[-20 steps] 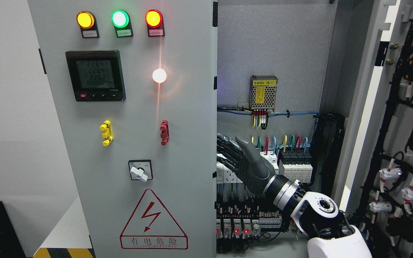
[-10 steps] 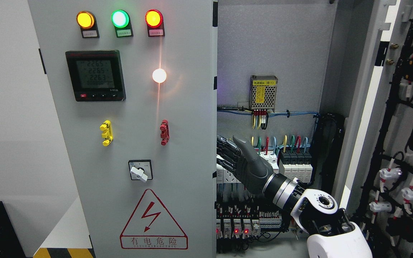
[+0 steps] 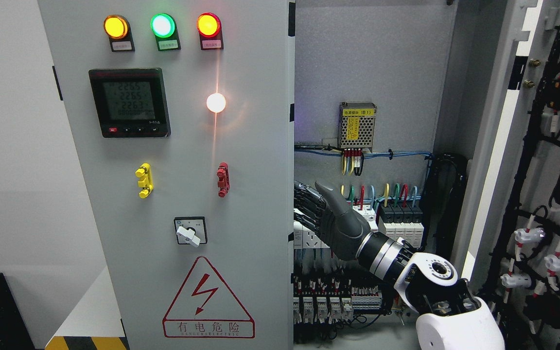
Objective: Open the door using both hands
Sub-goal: 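Hold the right hand in front of the breakers, adjusting slightly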
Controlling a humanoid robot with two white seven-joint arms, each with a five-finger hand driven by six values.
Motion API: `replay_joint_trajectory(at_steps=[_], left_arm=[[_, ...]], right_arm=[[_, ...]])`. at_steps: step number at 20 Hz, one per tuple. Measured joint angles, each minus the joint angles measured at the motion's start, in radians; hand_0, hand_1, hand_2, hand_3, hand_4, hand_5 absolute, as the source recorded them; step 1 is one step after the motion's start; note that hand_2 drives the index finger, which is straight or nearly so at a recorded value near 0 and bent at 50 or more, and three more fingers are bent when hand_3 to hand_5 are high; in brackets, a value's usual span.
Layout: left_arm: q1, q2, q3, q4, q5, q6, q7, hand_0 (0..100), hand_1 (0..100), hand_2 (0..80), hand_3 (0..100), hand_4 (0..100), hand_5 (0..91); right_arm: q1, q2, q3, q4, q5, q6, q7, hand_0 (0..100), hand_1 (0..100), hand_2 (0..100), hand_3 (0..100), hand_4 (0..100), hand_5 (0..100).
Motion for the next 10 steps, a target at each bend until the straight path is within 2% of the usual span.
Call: replay_joint_trajectory(at_steps=[10], left_arm=[[0.000,0.000,0.000,0.000,0.000,0.000,0.000,0,0,0.0,0,0,0.0]], right_arm=[[-0.006,0.000,0.000,0.010,0.001,0.002,0.036,19,0,0,0,0,0]])
